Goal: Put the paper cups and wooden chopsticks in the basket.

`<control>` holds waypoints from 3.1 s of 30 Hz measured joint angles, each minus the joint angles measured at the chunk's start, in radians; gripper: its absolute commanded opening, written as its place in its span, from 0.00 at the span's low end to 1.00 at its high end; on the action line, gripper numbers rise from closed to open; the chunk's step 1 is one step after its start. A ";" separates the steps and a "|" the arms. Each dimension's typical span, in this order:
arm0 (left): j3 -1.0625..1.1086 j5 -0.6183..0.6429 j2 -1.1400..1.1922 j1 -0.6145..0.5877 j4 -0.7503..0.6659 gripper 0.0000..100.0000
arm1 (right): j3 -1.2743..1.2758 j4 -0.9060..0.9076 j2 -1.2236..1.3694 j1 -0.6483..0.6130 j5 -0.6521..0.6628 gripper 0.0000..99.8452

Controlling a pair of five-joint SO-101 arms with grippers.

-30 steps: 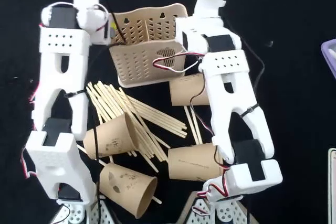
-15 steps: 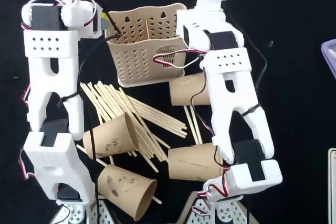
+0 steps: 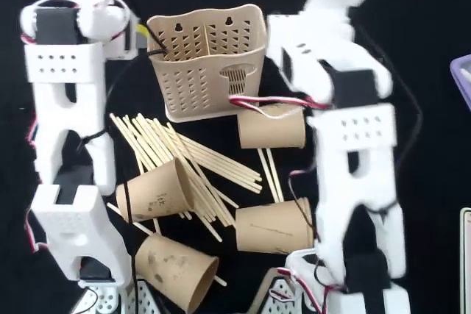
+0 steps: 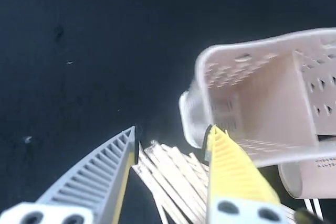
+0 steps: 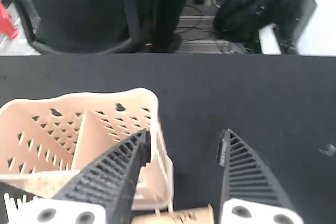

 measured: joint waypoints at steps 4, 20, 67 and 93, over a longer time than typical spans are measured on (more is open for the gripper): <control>0.072 0.000 -0.086 -0.041 0.002 0.22 | 0.000 0.094 -0.040 0.040 0.000 0.22; 1.069 -0.106 -0.690 -0.068 -0.198 0.22 | 0.407 0.284 -0.104 0.140 0.183 0.22; 2.042 -0.038 -0.994 -0.213 -0.875 0.22 | 0.910 -0.163 -0.143 0.018 0.293 0.01; 2.042 -0.038 -0.994 -0.213 -0.875 0.22 | -0.175 0.411 -0.279 -0.052 0.525 0.01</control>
